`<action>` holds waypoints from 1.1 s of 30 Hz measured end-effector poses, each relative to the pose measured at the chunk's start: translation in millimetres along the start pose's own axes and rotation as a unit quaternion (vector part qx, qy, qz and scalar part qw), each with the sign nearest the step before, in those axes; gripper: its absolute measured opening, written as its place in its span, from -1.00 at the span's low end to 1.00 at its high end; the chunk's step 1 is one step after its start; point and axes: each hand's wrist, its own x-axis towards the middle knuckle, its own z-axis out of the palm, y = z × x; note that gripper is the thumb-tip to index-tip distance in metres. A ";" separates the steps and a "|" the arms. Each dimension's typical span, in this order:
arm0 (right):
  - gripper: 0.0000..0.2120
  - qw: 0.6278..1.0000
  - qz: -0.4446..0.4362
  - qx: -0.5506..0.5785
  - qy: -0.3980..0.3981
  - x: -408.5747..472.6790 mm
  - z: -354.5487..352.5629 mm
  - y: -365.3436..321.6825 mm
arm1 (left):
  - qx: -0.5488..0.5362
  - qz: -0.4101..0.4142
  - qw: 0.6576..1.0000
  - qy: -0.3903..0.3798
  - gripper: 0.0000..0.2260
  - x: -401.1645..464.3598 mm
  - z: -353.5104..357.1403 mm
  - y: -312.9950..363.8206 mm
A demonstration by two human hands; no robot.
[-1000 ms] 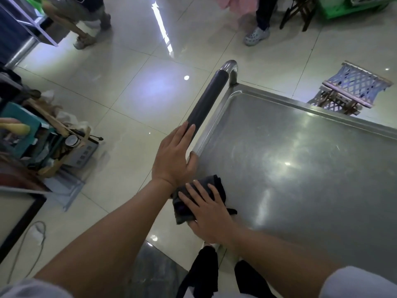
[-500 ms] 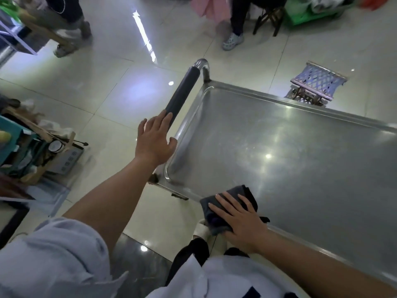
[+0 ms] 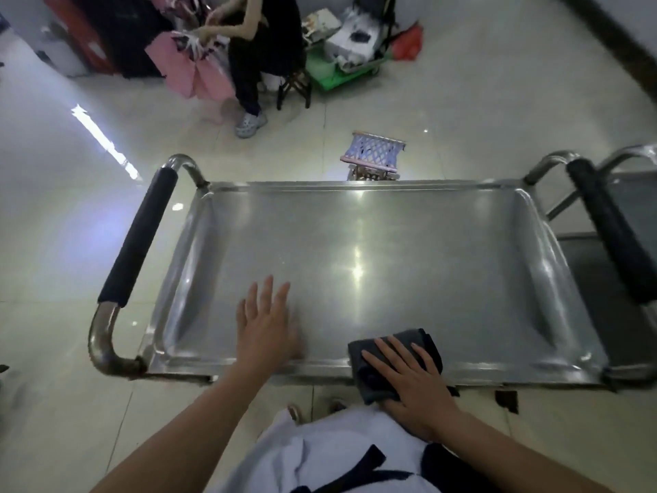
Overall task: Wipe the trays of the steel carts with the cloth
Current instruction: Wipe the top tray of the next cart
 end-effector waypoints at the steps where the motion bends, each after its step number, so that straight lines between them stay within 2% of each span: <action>1: -0.22 0.999 0.030 0.016 0.003 -5.8 2.1 6.9 | 0.004 0.020 0.999 -0.025 -0.40 -0.3 8.3 15.5; 6: -0.28 0.982 0.176 0.065 0.023 -32.9 5.4 42.2 | 0.016 0.086 0.993 -0.084 -0.37 16.8 17.1 67.0; 10: -0.28 0.969 0.235 0.074 0.018 -45.4 6.8 70.0 | 0.022 0.062 0.988 -0.136 -0.28 40.4 18.7 91.9; 15: -0.26 0.968 0.234 0.089 0.010 -40.1 8.5 80.9 | -0.031 -0.027 0.971 -0.237 -0.03 53.2 24.6 112.1; 19: -0.23 0.963 0.254 0.077 0.048 -23.7 0.1 81.7 | 0.004 -0.024 0.956 -0.292 0.16 49.7 32.0 115.6; 21: -0.22 0.960 0.255 0.064 0.095 -15.3 -1.9 84.4 | 0.036 -0.011 0.952 -0.302 0.19 47.0 35.2 111.6; 25: -0.23 0.953 0.270 0.042 0.129 3.1 -4.9 96.1 | 0.043 -0.009 0.950 -0.308 0.21 48.9 41.8 106.4; 28: -0.23 0.960 0.259 0.072 0.074 13.6 -16.9 112.5 | 0.043 -0.010 0.948 -0.315 0.21 50.9 43.6 105.4; 33: -0.18 0.953 0.268 0.081 0.111 22.7 -17.6 115.9 | 0.039 -0.005 0.953 -0.301 0.21 49.8 47.0 106.2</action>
